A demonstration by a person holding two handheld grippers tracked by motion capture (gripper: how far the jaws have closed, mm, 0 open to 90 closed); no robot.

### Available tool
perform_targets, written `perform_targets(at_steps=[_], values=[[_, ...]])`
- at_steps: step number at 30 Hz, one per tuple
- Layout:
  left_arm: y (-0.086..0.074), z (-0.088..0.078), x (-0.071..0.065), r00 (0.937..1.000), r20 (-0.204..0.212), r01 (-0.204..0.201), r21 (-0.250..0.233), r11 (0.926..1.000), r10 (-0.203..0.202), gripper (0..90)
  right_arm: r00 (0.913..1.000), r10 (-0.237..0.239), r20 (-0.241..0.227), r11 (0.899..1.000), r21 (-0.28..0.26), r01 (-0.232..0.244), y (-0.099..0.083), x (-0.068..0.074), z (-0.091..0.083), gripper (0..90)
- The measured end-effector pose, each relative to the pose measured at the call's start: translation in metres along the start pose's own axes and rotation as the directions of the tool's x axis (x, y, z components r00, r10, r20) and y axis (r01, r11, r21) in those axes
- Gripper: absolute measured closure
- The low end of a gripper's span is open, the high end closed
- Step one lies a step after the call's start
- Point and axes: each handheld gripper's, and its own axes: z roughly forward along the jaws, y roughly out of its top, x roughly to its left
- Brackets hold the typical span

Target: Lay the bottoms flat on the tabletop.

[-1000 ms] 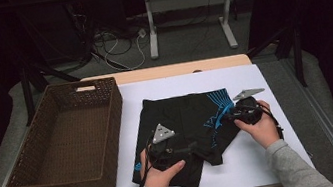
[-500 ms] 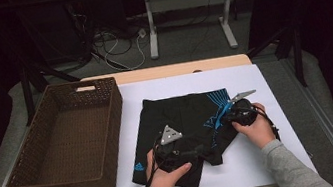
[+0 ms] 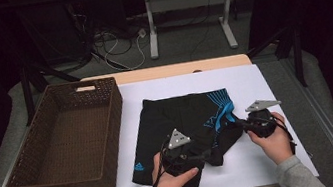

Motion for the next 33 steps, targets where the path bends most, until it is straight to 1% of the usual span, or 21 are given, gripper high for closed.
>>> perform_targets(at_steps=[1,2,3,7,9,10,11,13,14,15,16,17,21,23,26,27,29,30,31,32,33], values=[[-0.001,0.001,-0.002,1.0000,0.005,0.001,0.004,1.0000,-0.001,32.5,1.0000,0.005,-0.002,1.000,-0.011,-0.005,-0.003,0.000,-0.005,88.7],[-0.001,0.002,-0.003,0.9999,0.008,-0.012,0.010,0.9999,0.012,32.5,1.0000,0.008,0.001,1.000,-0.019,-0.008,-0.006,0.000,-0.010,88.7],[-0.001,0.003,-0.005,0.9999,0.014,-0.010,0.014,0.9999,0.010,32.6,1.0000,0.008,0.002,1.000,-0.030,-0.008,-0.009,0.000,-0.015,88.7],[-0.003,0.007,-0.012,0.9992,0.038,-0.015,0.026,0.9996,0.014,32.6,0.9995,0.031,0.000,0.999,-0.044,-0.031,-0.023,-0.002,-0.035,88.7],[-0.004,0.008,-0.013,0.9987,0.046,-0.025,0.040,0.9989,0.023,32.6,0.9993,0.036,-0.008,0.998,-0.056,-0.036,-0.031,-0.002,-0.042,88.5],[-0.005,0.009,-0.014,0.9985,0.052,-0.021,0.044,0.9988,0.019,32.6,0.9995,0.030,-0.003,0.998,-0.062,-0.030,-0.036,-0.002,-0.045,88.5],[-0.006,0.009,-0.015,0.9985,0.049,-0.026,0.053,0.9982,0.023,32.6,0.9996,0.029,-0.004,0.998,-0.054,-0.029,-0.040,-0.001,-0.048,88.4],[-0.009,0.010,-0.016,0.9985,0.051,-0.023,0.058,0.9981,0.020,32.6,0.9998,0.014,0.012,0.999,-0.038,-0.014,-0.048,0.000,-0.051,88.3],[-0.010,0.010,-0.016,0.9982,0.053,-0.032,0.060,0.9977,0.029,32.6,0.9998,0.008,0.020,0.999,-0.039,-0.007,-0.052,0.000,-0.052,88.3],[-0.011,0.011,-0.018,0.9982,0.054,-0.028,0.065,0.9975,0.024,32.6,0.9999,0.008,0.013,0.999,-0.031,-0.008,-0.055,0.001,-0.053,88.2],[-0.012,0.011,-0.019,0.9982,0.052,-0.034,0.066,0.9973,0.031,32.6,0.9999,0.013,0.008,0.999,-0.029,-0.013,-0.059,0.002,-0.054,88.2],[-0.014,0.011,-0.020,0.9982,0.055,-0.028,0.068,0.9973,0.024,32.6,0.9998,0.015,0.013,1.000,-0.024,-0.014,-0.063,0.003,-0.055,88.1],[-0.023,0.015,-0.024,0.9966,0.075,-0.041,0.096,0.9945,0.034,32.9,0.9997,0.001,0.023,1.000,-0.008,-0.001,-0.075,0.003,-0.058,86.9],[-0.029,0.018,-0.026,0.9960,0.083,-0.043,0.118,0.9921,0.033,33.4,0.9996,0.023,0.018,1.000,0.009,-0.024,-0.081,0.003,-0.059,86.4],[-0.036,0.022,-0.026,0.9951,0.091,-0.052,0.144,0.9882,0.039,36.0,0.9989,0.042,0.020,0.999,0.028,-0.042,-0.090,0.003,-0.058,86.2],[-0.038,0.023,-0.026,0.9951,0.090,-0.055,0.154,0.9866,0.041,36.5,0.9990,0.040,0.020,0.999,0.032,-0.040,-0.093,0.002,-0.058,85.9],[-0.041,0.026,-0.027,0.9951,0.089,-0.055,0.159,0.9857,0.042,38.1,0.9983,0.056,0.019,0.998,0.039,-0.056,-0.097,0.002,-0.058,85.4],[-0.042,0.026,-0.027,0.9949,0.086,-0.068,0.172,0.9828,0.054,40.0,0.9982,0.055,0.023,0.997,0.044,-0.056,-0.099,0.001,-0.058,85.0],[-0.043,0.027,-0.027,0.9949,0.078,-0.077,0.179,0.9808,0.064,40.8,0.9978,0.065,0.012,0.997,0.048,-0.066,-0.100,0.001,-0.058,84.5],[-0.044,0.028,-0.027,0.9950,0.073,-0.080,0.183,0.9798,0.068,41.7,0.9977,0.067,0.015,0.997,0.044,-0.067,-0.101,0.001,-0.057,83.6],[-0.045,0.029,-0.027,0.9945,0.070,-0.091,0.194,0.9769,0.078,43.7,0.9983,0.057,0.011,0.997,0.047,-0.058,-0.102,0.001,-0.057,82.5]])
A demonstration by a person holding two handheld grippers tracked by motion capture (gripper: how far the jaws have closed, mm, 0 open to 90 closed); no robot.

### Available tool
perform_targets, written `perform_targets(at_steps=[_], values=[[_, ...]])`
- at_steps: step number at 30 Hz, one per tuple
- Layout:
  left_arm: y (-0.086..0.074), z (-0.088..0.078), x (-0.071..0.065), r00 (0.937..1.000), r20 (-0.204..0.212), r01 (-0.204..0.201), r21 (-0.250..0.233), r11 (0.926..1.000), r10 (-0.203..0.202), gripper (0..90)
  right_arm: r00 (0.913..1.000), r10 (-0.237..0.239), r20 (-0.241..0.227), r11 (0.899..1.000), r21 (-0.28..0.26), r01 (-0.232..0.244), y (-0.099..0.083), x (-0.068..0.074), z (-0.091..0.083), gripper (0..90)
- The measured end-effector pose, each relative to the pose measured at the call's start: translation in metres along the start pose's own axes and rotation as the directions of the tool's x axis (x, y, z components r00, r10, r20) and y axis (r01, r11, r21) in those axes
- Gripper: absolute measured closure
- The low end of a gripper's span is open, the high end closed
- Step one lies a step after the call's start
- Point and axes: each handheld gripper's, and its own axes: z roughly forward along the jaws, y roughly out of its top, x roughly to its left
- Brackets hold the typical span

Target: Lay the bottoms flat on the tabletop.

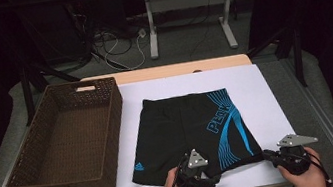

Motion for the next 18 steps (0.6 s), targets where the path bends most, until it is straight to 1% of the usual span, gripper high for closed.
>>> perform_targets(at_steps=[1,2,4,5,6,8,11,12,14,15,17,18], values=[[-0.001,0.001,0.000,1.0000,-0.005,-0.001,0.006,1.0000,0.001,46.0,1.0000,-0.001,0.008,1.000,0.006,0.001,0.000,0.001,0.000,81.0],[-0.001,0.000,0.000,0.9996,-0.018,-0.019,0.012,0.9997,0.020,48.3,1.0000,-0.004,0.009,1.000,0.005,0.004,-0.001,0.001,0.000,80.3],[0.000,0.000,0.000,0.9985,-0.041,-0.036,0.027,0.9990,0.037,57.5,1.0000,-0.004,0.008,1.000,0.008,0.004,-0.001,0.002,0.001,80.1],[-0.001,-0.001,0.000,0.9981,-0.046,-0.039,0.034,0.9986,0.041,61.0,1.0000,-0.005,0.007,1.000,0.008,0.005,-0.002,0.002,0.002,81.3],[-0.001,-0.002,0.001,0.9971,-0.056,-0.050,0.046,0.9977,0.053,66.4,1.0000,-0.002,0.002,1.000,0.008,0.002,-0.002,0.002,0.001,84.4],[-0.001,-0.003,0.002,0.9978,-0.044,-0.047,0.056,0.9973,0.050,72.1,0.9999,-0.011,0.001,1.000,0.014,0.011,-0.002,0.003,0.001,89.7],[-0.001,-0.006,0.002,0.9983,-0.031,-0.047,0.054,0.9974,0.049,79.3,0.9995,-0.028,0.011,0.999,0.023,0.028,-0.001,0.004,-0.001,90.0],[0.000,-0.008,0.002,0.9984,-0.022,-0.051,0.055,0.9972,0.053,81.4,0.9996,-0.026,0.009,0.999,0.026,0.026,-0.001,0.005,-0.002,90.0],[0.000,-0.010,0.002,0.9988,-0.016,-0.046,0.051,0.9977,0.047,82.5,0.9996,-0.029,0.007,0.999,0.028,0.029,-0.002,0.006,-0.004,90.0],[0.000,-0.011,0.002,0.9990,-0.009,-0.044,0.050,0.9978,0.045,82.7,0.9991,-0.042,0.009,0.999,0.026,0.042,-0.002,0.006,-0.006,90.0],[-0.001,-0.013,0.001,0.9994,-0.003,-0.034,0.045,0.9984,0.034,83.0,0.9995,-0.032,0.001,0.999,0.027,0.032,-0.003,0.007,-0.010,90.0],[-0.002,-0.014,0.001,0.9992,0.000,-0.039,0.045,0.9982,0.039,82.9,0.9993,-0.037,0.007,0.999,0.030,0.037,-0.004,0.007,-0.011,90.0]])
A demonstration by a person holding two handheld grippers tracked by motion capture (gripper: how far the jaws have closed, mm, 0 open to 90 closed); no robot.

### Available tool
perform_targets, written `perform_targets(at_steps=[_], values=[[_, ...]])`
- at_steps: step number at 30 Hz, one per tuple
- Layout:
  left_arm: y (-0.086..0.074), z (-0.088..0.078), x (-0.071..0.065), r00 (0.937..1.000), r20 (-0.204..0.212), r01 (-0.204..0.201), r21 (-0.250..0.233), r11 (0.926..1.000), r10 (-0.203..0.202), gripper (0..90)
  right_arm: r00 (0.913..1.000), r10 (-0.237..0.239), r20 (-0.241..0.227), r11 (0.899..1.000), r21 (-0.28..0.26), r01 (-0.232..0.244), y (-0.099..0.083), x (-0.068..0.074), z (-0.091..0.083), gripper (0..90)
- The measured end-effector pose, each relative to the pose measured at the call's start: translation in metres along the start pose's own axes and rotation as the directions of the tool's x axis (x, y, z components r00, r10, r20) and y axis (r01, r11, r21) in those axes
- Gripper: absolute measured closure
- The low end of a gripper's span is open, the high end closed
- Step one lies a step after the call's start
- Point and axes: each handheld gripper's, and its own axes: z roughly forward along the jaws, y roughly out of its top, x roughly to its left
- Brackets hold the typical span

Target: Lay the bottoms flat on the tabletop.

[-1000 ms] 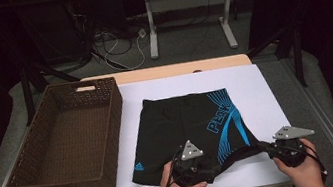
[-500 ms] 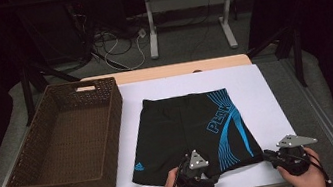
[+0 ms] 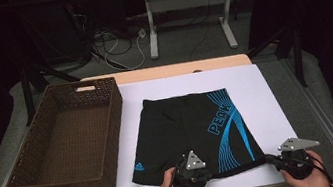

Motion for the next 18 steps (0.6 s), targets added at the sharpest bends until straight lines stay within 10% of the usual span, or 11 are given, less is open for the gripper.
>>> perform_targets(at_steps=[12,18], values=[[-0.001,0.001,-0.005,0.9992,0.039,0.013,-0.017,0.9998,-0.012,82.6,0.9998,0.020,0.009,1.000,0.011,-0.021,-0.007,-0.001,-0.009,90.0],[-0.001,-0.004,-0.004,0.9989,0.036,0.032,-0.035,0.9989,-0.031,64.7,0.9994,0.035,0.002,0.999,-0.022,-0.035,-0.004,0.000,-0.012,78.1]])
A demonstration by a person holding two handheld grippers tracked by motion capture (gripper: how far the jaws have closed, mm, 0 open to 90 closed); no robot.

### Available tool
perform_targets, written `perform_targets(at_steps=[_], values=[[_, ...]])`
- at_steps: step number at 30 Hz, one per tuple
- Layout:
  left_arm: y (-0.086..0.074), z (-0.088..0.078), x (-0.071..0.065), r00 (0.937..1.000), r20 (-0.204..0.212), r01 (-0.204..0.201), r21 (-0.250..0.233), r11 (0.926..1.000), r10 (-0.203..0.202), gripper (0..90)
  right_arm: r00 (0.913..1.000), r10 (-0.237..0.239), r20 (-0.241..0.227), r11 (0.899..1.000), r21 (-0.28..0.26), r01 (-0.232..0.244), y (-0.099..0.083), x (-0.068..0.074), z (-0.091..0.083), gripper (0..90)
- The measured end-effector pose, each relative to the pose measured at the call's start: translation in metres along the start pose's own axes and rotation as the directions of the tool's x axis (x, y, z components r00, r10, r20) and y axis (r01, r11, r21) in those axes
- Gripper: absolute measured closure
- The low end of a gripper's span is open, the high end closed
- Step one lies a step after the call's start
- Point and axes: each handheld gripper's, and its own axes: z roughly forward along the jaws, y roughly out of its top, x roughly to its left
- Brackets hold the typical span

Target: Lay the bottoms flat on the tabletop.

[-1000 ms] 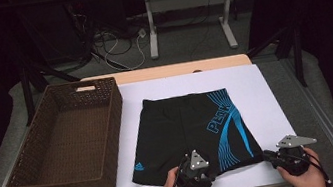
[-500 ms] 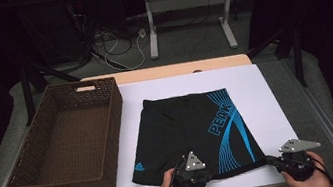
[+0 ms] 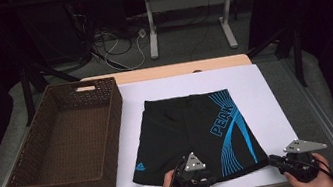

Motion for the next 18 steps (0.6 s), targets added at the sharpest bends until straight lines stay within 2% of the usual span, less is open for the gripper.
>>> perform_targets(at_steps=[3,6,8,11,12,15,18], values=[[-0.001,-0.007,0.002,0.9999,0.004,0.011,-0.028,0.9995,-0.011,58.6,1.0000,-0.003,0.000,0.999,-0.033,0.003,0.005,0.003,-0.004,72.8],[-0.003,-0.018,0.004,0.9996,-0.015,0.024,-0.051,0.9984,-0.025,52.6,0.9999,-0.009,0.006,0.997,-0.076,0.009,0.010,0.008,-0.006,63.3],[-0.004,-0.025,0.007,0.9992,-0.027,0.029,-0.068,0.9972,-0.031,49.0,0.9988,-0.046,0.015,0.996,-0.082,0.047,0.015,0.011,-0.009,60.2],[-0.007,-0.040,0.013,0.9970,-0.068,0.029,-0.106,0.9939,-0.036,45.5,0.9970,-0.072,0.030,0.990,-0.116,0.075,0.021,0.016,-0.010,56.2],[-0.008,-0.045,0.017,0.9958,-0.082,0.032,-0.117,0.9926,-0.042,44.5,0.9963,-0.083,0.025,0.990,-0.109,0.085,0.024,0.017,-0.012,56.1],[-0.014,-0.062,0.028,0.9890,-0.125,0.058,-0.156,0.9861,-0.078,42.2,0.9924,-0.121,0.022,0.983,-0.137,0.123,0.031,0.023,-0.010,54.2],[-0.021,-0.079,0.041,0.9800,-0.149,0.102,-0.198,0.9748,-0.132,39.8,0.9850,-0.171,0.022,0.973,-0.153,0.172,0.040,0.029,-0.008,51.2]])
